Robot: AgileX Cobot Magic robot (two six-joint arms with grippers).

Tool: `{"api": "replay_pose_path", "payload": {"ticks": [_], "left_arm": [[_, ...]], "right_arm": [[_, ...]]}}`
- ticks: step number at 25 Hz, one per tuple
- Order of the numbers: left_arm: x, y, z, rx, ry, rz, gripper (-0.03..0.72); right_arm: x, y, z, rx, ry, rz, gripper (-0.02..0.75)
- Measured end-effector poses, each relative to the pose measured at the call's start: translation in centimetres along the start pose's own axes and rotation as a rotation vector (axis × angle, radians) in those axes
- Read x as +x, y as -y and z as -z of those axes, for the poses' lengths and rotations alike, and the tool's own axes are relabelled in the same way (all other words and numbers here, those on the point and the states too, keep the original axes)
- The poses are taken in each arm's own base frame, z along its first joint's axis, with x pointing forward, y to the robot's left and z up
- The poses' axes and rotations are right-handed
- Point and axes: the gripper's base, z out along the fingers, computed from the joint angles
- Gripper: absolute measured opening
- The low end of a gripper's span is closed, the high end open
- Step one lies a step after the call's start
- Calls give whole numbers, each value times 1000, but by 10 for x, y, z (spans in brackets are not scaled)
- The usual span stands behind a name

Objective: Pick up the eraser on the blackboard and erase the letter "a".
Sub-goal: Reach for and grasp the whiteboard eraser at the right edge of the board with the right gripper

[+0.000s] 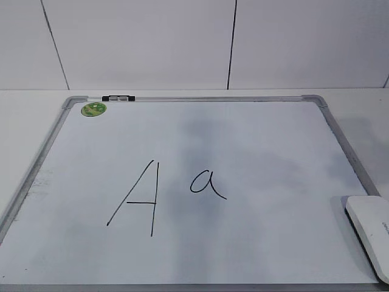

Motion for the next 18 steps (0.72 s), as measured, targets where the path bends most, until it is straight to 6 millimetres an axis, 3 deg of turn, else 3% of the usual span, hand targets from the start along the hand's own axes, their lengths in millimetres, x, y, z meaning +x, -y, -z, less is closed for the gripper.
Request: {"api": "replay_pose_path", "payload": {"ticks": [7, 13, 18], "left_arm": [[0, 0, 0, 0, 0, 0, 245], [0, 0, 0, 0, 0, 0, 245], [0, 0, 0, 0, 0, 0, 245]], "right_arm": [[-3, 0, -33, -35, -181, -74, 556], [-2, 1, -49, -38, -285, -118, 557], [0, 4, -56, -13, -344, -134, 661]]}}
